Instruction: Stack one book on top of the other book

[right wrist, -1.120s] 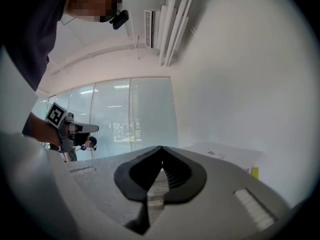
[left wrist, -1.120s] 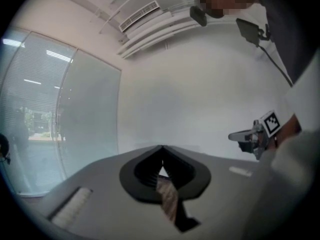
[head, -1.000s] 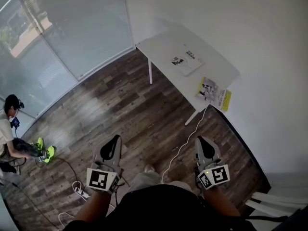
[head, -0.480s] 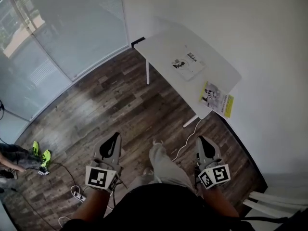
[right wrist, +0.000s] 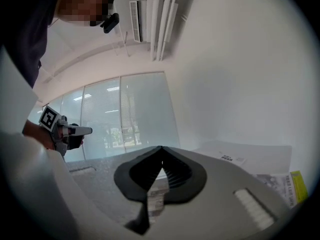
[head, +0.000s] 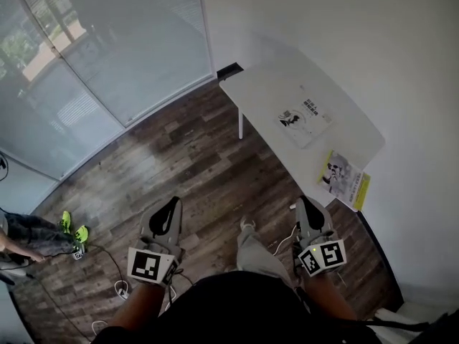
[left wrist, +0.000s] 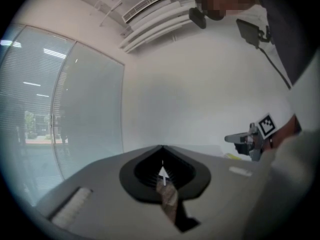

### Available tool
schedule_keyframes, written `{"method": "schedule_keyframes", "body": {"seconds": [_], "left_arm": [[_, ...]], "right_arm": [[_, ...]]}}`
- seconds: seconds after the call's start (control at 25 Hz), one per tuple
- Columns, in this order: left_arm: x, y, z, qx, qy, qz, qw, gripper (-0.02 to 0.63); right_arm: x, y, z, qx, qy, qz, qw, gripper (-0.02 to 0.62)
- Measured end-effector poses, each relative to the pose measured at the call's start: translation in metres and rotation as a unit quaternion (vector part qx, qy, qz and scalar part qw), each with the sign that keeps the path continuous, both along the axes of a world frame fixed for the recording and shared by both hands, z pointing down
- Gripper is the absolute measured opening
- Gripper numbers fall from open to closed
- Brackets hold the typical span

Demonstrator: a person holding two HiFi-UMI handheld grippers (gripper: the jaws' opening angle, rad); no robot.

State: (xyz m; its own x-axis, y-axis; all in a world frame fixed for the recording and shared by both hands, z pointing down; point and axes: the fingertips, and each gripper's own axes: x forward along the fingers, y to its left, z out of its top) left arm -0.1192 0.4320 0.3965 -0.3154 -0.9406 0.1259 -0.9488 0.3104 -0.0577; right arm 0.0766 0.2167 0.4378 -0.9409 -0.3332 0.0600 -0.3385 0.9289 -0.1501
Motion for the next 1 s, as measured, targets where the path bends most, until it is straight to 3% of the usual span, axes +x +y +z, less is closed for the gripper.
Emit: {"method": "schedule_keyframes", "body": {"seconds": [0.16,0.32,0.56,0.84,1.0], "left_arm": [[-0.021,-0.031,0.0,-0.04,0.007,0.005,0.9992,0.005],[-0.037,-0.073,-0.014,-0.008,0.011,0.017,0.9998,0.005],[-0.072,-0.123,-0.014,-0.022,-0.008,0.019,0.9995,0.005],[-0.102,-0.176,-0.023,-0.004,-0.013,0.01,0.9999,0.005],[-0.11,-0.196,-0.028,0.01,0.023,0.004,0.9997,0.005]], "right_arm": [[-0.026,-0.031,-0.004,-0.012,-0.006,0.008,1.0,0.002],[-0.041,-0.059,0.0,-0.019,0.001,0.009,1.0,0.002],[-0.067,-0.117,0.007,-0.036,0.018,0.014,0.999,0.002],[-0.124,-0.163,-0.003,-0.026,0.005,-0.024,0.999,0.002],[-0.137,-0.179,-0.002,-0.029,0.016,-0.028,0.999,0.002]]}}
